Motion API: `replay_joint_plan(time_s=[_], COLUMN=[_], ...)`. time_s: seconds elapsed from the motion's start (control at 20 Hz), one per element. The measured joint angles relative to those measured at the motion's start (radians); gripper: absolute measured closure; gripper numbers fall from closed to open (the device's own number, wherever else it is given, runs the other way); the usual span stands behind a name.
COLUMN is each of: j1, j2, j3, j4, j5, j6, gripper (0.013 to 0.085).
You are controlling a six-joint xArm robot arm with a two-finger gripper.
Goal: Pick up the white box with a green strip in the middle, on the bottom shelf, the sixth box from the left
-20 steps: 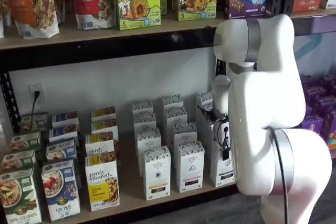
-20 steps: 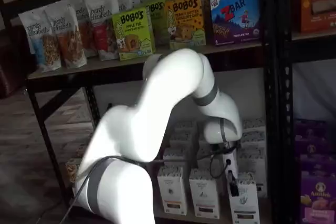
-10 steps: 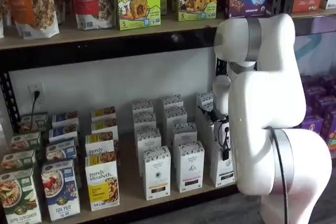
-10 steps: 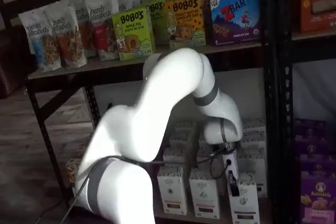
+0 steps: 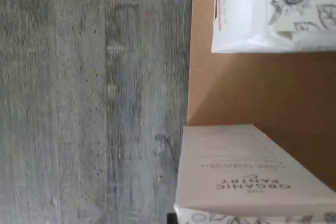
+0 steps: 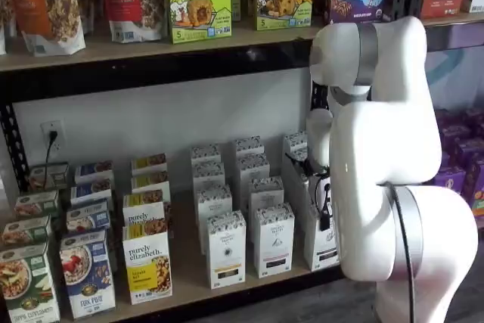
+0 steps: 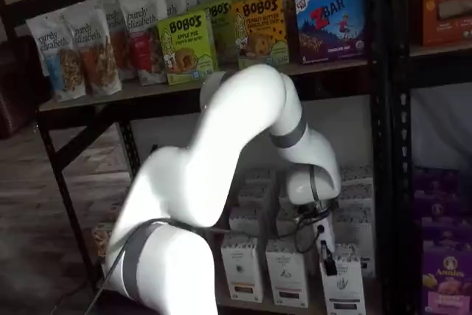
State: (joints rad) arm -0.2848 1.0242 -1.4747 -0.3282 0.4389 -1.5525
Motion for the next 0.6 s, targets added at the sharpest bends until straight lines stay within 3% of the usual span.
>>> replay_joint_plan(time_s=[0.35, 0.6], j1=[0.003, 0.005], j2=[-0.070, -0.169], j3=[0.110, 0.251], j4=[-0.043, -0.089], j5=[-0.039, -0.101], j6=[0.047, 0.097], gripper=[0.0450, 0.0450])
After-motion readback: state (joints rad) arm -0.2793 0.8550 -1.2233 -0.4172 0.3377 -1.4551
